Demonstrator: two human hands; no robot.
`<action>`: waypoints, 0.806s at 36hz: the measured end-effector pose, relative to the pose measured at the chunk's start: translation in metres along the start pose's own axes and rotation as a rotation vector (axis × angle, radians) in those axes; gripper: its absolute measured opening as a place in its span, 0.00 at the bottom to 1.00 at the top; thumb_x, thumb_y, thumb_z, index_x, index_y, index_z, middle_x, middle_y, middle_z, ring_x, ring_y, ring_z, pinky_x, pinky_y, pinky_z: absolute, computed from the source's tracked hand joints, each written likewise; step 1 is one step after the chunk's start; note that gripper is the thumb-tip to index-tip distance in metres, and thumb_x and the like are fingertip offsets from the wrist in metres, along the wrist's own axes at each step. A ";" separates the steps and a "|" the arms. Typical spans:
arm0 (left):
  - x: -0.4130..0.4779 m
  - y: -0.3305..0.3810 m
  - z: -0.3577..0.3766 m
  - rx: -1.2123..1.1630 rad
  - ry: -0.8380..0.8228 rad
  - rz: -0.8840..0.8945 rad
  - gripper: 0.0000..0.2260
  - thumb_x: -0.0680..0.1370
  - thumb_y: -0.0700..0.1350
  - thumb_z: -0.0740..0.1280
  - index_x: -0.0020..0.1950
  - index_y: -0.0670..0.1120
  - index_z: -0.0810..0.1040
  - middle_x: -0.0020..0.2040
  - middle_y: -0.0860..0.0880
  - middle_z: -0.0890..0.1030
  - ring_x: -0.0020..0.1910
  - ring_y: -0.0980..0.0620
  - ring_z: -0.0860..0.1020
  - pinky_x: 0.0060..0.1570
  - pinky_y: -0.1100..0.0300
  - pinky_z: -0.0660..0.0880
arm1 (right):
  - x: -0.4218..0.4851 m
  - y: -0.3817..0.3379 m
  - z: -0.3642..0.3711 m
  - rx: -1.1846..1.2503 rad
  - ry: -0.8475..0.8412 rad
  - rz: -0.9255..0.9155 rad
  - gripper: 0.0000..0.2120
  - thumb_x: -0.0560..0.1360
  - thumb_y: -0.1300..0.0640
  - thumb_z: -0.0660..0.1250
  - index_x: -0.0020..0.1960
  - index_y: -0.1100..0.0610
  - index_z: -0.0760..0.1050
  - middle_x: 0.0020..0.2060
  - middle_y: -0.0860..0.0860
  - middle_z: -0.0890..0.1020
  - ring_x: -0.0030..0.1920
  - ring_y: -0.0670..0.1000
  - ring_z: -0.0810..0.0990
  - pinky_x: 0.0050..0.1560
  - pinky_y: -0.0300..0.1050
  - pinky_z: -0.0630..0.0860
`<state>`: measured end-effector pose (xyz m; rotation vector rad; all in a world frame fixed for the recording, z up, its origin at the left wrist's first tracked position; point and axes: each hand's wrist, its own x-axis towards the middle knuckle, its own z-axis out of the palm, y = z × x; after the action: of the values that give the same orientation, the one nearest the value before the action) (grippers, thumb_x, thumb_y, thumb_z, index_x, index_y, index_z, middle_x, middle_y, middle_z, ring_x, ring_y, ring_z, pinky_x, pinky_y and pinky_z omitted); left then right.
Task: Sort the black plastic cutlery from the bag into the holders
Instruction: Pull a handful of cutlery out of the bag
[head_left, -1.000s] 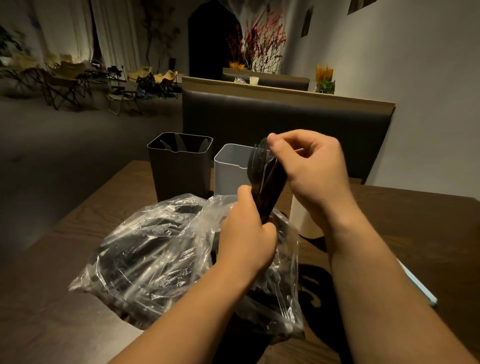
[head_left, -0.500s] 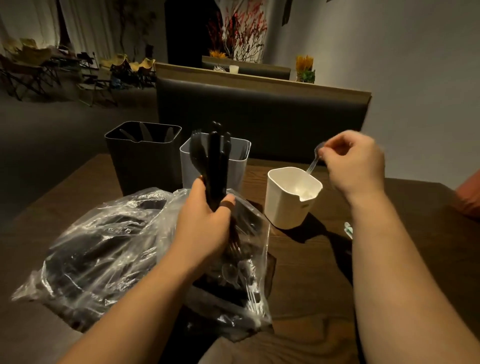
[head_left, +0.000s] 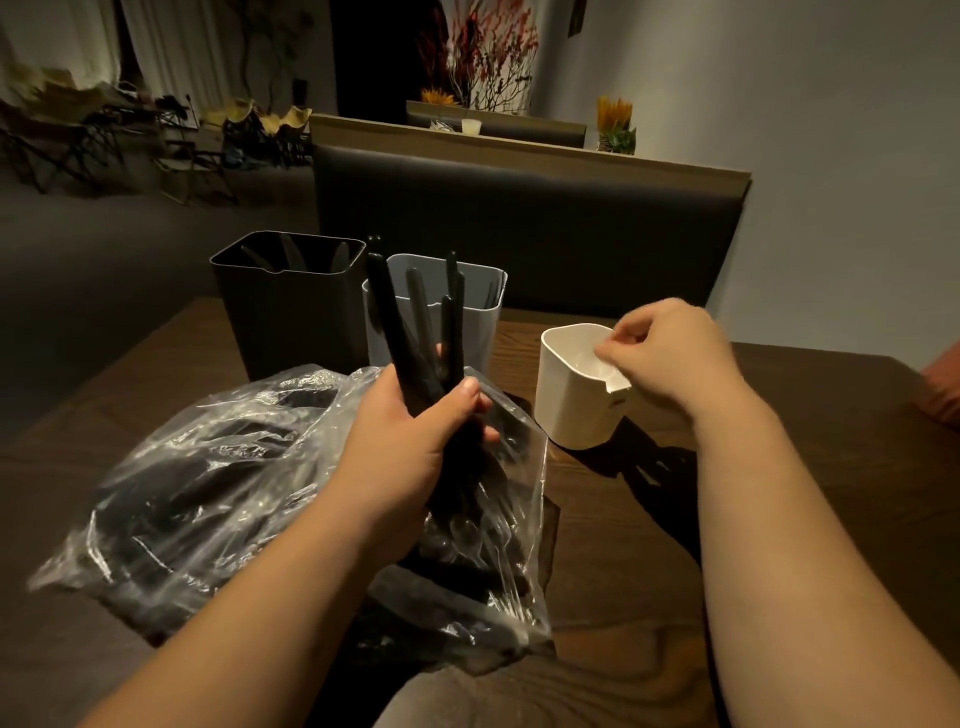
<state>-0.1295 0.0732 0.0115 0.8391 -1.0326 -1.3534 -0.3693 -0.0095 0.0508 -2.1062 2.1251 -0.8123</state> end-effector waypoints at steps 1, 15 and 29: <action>0.000 0.000 -0.001 -0.014 -0.010 -0.009 0.06 0.80 0.40 0.66 0.57 0.46 0.77 0.40 0.49 0.83 0.39 0.51 0.83 0.37 0.61 0.79 | 0.001 0.002 0.002 -0.066 -0.065 0.017 0.05 0.75 0.45 0.71 0.49 0.44 0.83 0.49 0.46 0.81 0.58 0.52 0.76 0.58 0.56 0.76; 0.007 0.003 -0.011 -0.210 0.099 -0.058 0.07 0.79 0.39 0.67 0.53 0.39 0.84 0.46 0.41 0.86 0.48 0.46 0.86 0.43 0.55 0.82 | -0.026 -0.076 -0.016 0.366 -0.384 -0.213 0.09 0.78 0.47 0.67 0.48 0.52 0.81 0.43 0.49 0.84 0.45 0.47 0.83 0.43 0.42 0.78; 0.011 0.006 -0.020 -0.449 0.153 -0.058 0.07 0.80 0.35 0.64 0.52 0.40 0.82 0.50 0.40 0.86 0.51 0.47 0.86 0.45 0.53 0.84 | -0.041 -0.104 0.012 0.592 -0.701 -0.179 0.09 0.73 0.59 0.76 0.49 0.60 0.79 0.38 0.60 0.85 0.42 0.68 0.84 0.50 0.75 0.75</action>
<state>-0.1100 0.0604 0.0110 0.6245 -0.5563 -1.4712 -0.2655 0.0316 0.0669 -1.8739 1.1812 -0.5059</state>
